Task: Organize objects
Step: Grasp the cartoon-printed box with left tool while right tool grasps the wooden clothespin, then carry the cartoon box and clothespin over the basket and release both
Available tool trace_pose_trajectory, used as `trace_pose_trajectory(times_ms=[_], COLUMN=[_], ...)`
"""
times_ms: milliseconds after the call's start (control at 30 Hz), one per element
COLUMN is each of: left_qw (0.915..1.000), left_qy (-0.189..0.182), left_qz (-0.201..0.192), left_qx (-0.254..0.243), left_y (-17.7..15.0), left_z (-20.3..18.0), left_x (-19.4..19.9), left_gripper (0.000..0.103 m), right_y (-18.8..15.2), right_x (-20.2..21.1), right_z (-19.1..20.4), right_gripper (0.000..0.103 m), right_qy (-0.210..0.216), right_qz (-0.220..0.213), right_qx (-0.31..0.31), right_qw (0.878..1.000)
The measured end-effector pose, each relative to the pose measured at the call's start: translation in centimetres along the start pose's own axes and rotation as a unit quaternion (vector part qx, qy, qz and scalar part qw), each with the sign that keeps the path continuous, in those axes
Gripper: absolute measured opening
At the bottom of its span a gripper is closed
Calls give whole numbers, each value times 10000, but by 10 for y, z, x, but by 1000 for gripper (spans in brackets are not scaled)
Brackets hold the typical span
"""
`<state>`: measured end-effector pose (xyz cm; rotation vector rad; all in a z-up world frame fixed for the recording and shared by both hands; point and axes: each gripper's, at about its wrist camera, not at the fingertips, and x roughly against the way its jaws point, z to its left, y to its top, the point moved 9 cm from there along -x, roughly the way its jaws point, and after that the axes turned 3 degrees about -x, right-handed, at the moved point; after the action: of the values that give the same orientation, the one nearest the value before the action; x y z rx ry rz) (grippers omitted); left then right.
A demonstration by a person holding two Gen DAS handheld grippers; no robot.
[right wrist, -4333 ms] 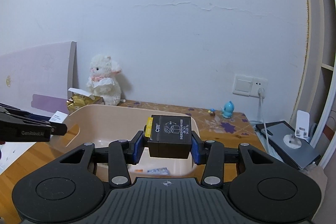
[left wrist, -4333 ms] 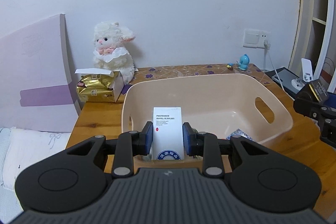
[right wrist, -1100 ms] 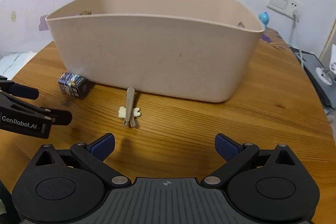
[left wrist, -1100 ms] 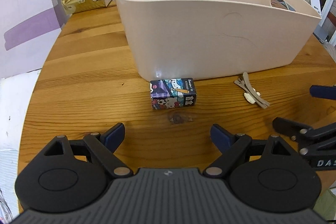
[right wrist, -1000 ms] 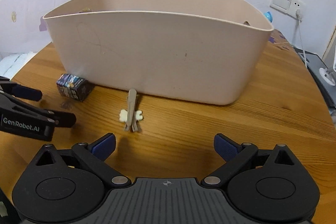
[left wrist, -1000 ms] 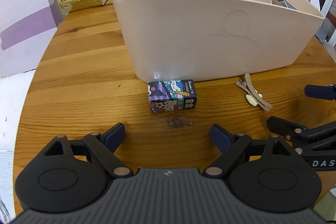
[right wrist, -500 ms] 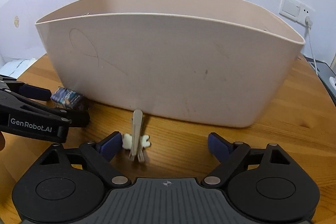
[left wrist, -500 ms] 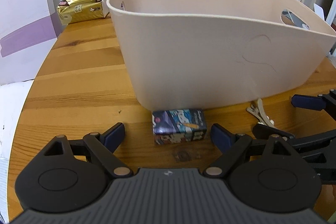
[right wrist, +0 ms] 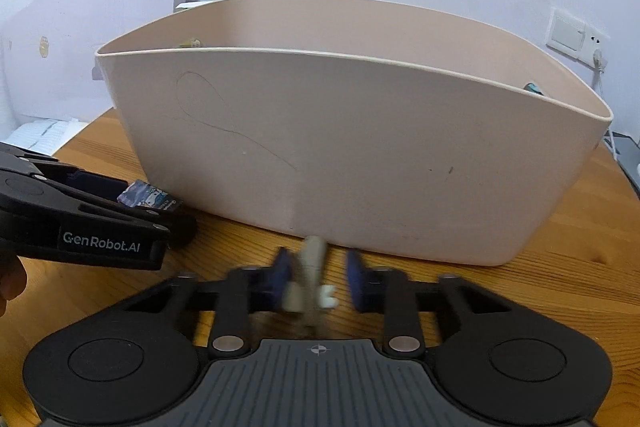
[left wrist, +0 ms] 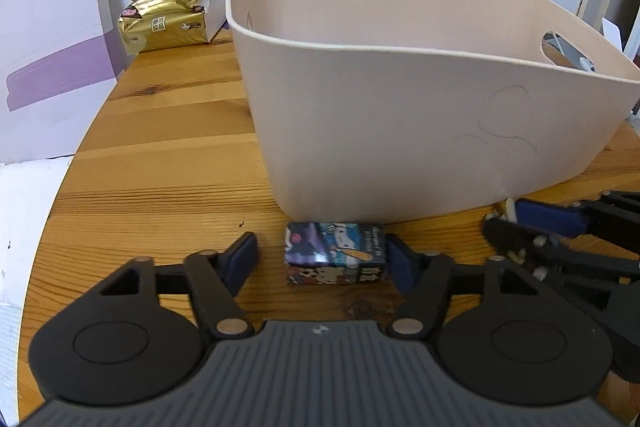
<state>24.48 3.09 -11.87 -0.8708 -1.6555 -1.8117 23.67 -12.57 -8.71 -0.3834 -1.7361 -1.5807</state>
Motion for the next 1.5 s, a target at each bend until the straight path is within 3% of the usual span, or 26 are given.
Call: trace_pose_trajectory(times_ms=[67,600,1133,1500], left_qw=[10000,10000,9964,9905], left_qy=[-20,-61,70,33], left_qz=[-17,-75,-787,-1303], left_qx=[-13,-22,-315,-436], left_y=[-1,-15,4,50], left_z=[0,-2,-20,-37], left_x=[3,35,110,136], left_gripper=[53,52,52,52], right_y=[0,-11,22,67], right_x=[0,31,129,159], right_z=[1,-7,-32,-63], right_gripper=[9,9,9,9], right_qy=[-19,-6,-88,-281], right_qz=[14,-17,-1015,-1645], right_qx=[36,-128,-261,-506], right_qw=[10000,9999,9945,9847])
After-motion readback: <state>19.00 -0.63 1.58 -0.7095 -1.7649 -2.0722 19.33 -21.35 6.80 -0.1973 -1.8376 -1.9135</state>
